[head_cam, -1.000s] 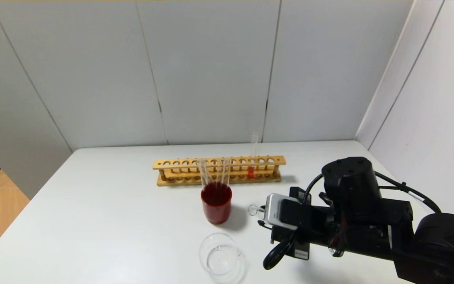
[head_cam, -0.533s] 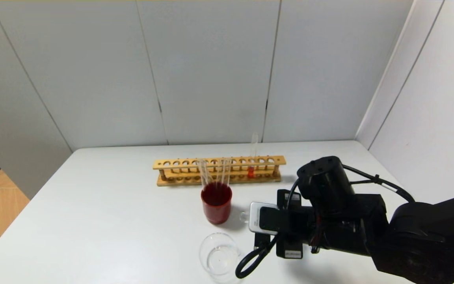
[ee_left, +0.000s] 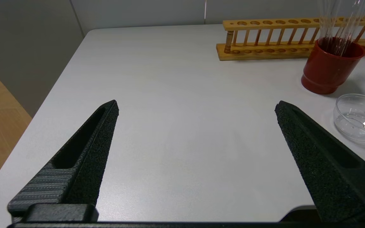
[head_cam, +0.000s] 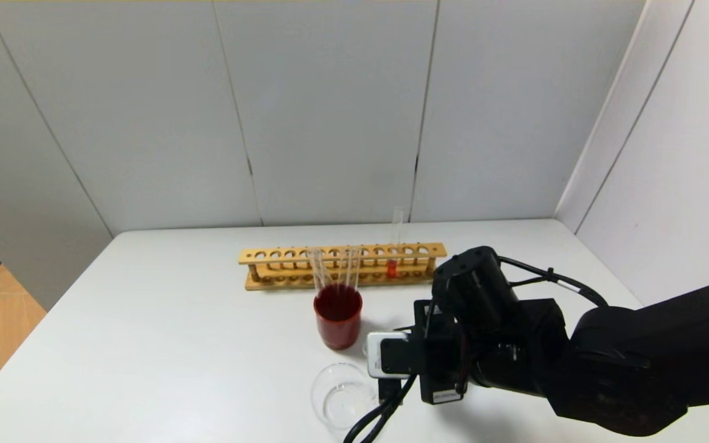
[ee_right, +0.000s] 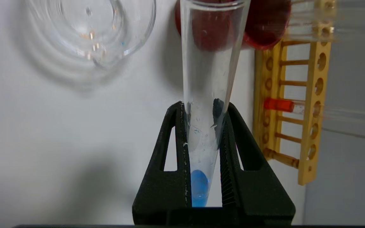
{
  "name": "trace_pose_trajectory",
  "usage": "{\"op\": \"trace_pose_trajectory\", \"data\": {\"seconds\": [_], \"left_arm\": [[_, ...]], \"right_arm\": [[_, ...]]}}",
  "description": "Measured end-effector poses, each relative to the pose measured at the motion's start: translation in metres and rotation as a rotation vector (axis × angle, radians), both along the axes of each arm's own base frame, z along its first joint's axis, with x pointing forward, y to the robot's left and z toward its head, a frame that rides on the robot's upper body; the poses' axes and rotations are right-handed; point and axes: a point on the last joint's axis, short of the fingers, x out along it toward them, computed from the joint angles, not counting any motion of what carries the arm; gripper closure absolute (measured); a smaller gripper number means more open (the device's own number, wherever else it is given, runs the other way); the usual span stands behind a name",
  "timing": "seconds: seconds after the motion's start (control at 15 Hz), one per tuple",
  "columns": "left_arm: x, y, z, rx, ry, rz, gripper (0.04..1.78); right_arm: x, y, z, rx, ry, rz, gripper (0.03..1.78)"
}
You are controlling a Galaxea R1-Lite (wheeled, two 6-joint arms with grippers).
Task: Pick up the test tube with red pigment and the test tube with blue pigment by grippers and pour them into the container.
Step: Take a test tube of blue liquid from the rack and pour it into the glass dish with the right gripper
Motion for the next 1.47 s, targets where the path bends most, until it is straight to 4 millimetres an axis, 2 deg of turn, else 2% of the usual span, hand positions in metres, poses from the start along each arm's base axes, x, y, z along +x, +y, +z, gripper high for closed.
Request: {"op": "trace_pose_trajectory", "data": {"seconds": [0.13, 0.6, 1.47], "left_arm": [[0.0, 0.0, 0.0, 0.0, 0.0, 0.0, 0.07], [0.0, 0.0, 0.0, 0.0, 0.0, 0.0, 0.07], [0.0, 0.0, 0.0, 0.0, 0.0, 0.0, 0.07]], "right_arm": [[0.0, 0.0, -0.004, -0.07, -0.008, -0.01, 1.47], [-0.001, 0.024, -0.006, -0.159, -0.027, 0.018, 1.47], [0.003, 0.041, -0.004, -0.381, -0.168, 0.034, 1.47]]}}
